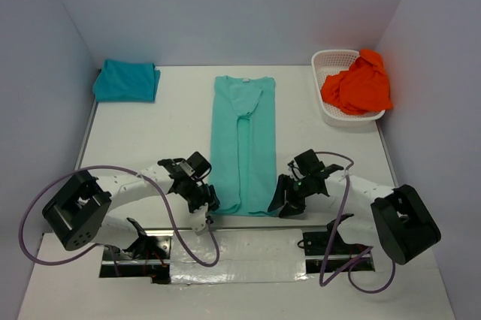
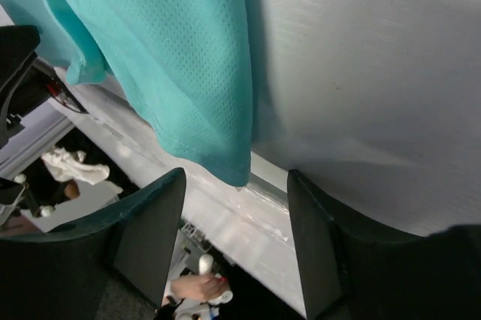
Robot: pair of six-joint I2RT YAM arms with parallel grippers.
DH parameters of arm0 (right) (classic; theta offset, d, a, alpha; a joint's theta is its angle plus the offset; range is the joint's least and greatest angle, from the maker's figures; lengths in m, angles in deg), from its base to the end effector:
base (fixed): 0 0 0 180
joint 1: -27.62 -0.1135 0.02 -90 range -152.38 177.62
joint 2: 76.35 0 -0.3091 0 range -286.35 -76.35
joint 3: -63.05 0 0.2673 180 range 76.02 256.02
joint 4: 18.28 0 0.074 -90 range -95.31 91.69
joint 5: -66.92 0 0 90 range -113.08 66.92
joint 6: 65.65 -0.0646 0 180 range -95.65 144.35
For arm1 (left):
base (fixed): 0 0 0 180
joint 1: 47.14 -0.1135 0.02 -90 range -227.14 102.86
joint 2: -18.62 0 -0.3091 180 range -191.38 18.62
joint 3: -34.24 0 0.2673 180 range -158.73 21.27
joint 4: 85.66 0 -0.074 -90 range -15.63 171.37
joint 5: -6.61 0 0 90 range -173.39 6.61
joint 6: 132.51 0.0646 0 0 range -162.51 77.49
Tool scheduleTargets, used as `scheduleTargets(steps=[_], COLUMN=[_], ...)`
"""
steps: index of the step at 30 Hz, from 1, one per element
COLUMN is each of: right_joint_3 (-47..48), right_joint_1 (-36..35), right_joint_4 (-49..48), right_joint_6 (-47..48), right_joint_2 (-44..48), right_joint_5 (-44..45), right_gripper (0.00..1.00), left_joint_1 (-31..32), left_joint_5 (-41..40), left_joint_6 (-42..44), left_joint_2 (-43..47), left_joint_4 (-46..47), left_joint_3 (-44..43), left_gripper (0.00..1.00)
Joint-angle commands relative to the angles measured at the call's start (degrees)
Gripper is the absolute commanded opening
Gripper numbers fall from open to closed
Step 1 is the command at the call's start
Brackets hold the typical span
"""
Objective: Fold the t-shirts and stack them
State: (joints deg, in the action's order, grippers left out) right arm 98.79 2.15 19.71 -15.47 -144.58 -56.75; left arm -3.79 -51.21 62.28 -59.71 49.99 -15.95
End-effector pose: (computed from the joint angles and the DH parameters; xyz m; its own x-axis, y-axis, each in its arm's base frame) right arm 0.1412 0.1070 0.1366 -0.9898 0.1188 0.0780 0.1416 0.7755 0.6153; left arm 0.1450 -0.1842 0.1674 0.8514 0.3216 -0.4143 0.4924 -0.7620 0.4206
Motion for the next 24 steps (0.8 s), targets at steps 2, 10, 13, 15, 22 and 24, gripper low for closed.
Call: scheduleTargets(steps=[2,10,13,15,22,24], right_joint_3=[0.96,4.21,9.39,15.16,35.22,42.69], right_joint_1=[0.43,0.69,2.18,3.41,11.49,12.37], right_joint_4=[-1.98,-2.61,-0.07,1.96,10.39,11.8], right_joint_6=[0.88,1.58,2.81,4.03,13.16,14.49], right_joint_2=[-4.1,-6.66,-6.74,-7.44,-15.96,-21.49], right_joint_5=[2.74,-0.25,-0.43,-0.34,0.71,1.15], right_gripper=[0.5,0.0,0.0,0.0,0.0,0.0], left_joint_1=[0.42,0.68,-0.98,-4.22,-21.62,-24.61], left_joint_5=[2.88,5.17,5.34,7.44,15.8,16.86], left_joint_6=[-0.73,-7.91,-16.5,-20.31,-33.48,-39.01], left_joint_2=[-1.57,-2.45,-2.1,-2.53,-12.89,-18.69], left_joint_4=[-0.26,-0.08,-2.11,-5.86,-18.18,-18.98], left_joint_3=[-0.32,-2.86,-7.42,-13.02,-36.5,-44.12], left_gripper=[0.5,0.0,0.0,0.0,0.0,0.0])
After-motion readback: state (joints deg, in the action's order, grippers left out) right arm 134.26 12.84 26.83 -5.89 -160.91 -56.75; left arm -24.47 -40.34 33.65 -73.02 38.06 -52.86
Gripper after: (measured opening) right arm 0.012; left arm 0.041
